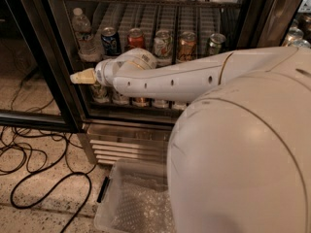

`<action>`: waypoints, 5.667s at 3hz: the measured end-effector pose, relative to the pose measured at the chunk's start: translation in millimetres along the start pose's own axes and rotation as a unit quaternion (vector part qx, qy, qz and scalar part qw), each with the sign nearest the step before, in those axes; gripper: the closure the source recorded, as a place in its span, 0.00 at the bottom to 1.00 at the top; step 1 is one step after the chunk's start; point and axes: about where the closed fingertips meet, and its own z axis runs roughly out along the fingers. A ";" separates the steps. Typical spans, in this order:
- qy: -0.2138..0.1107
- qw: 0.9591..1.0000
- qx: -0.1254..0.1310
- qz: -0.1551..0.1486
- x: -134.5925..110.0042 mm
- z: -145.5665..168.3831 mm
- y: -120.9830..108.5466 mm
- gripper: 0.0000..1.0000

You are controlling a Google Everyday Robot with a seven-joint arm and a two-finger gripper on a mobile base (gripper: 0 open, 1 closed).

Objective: Pick pepsi can from middle shelf of fridge

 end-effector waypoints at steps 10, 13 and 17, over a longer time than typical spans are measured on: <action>-0.046 0.986 0.157 -0.021 -93.7 24.2 -112.9 0.51; -0.056 0.988 0.141 -0.025 -102.2 19.6 -105.7 1.00; -0.076 0.995 0.022 0.061 -98.3 -9.0 -23.9 1.00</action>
Offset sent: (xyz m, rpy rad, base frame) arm 0.0499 -0.0387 0.0056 -0.1032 -0.1609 -0.4255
